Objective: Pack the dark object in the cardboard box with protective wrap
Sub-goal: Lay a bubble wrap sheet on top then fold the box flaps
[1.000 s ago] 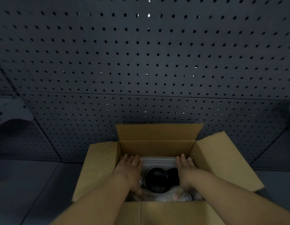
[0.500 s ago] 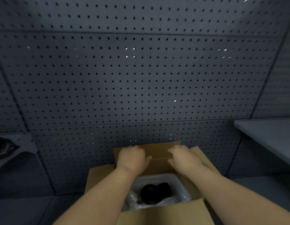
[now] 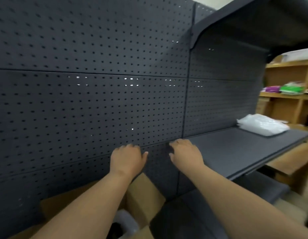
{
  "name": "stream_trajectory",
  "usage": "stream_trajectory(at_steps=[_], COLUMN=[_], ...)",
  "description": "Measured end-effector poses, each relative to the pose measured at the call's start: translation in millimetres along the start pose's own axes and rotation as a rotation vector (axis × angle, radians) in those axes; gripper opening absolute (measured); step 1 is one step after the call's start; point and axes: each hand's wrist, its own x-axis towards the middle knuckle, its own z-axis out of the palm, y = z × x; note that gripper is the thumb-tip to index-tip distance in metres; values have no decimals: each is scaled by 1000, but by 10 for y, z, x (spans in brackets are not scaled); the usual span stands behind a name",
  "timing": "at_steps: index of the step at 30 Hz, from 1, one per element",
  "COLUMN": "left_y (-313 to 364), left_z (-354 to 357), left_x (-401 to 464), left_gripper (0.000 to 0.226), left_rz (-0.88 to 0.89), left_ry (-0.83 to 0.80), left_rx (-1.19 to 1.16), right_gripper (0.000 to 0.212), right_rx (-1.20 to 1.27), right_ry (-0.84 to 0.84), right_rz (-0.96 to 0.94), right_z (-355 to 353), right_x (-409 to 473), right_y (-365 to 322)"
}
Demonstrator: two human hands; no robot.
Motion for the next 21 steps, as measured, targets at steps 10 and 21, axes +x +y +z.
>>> stream_trajectory(at_steps=[10,21], left_y=[1470,3138], left_z=[4,252], left_x=[822,1748], left_gripper=[49,49], left_rz=[139,159], left_ry=[48,17], left_rx=[-73,-97], right_gripper=[41,39], right_rx=[-153,-224], right_ry=[55,-33], right_rz=[286,425], right_z=[-400,-170], right_x=[200,724], right_y=[2107,4258])
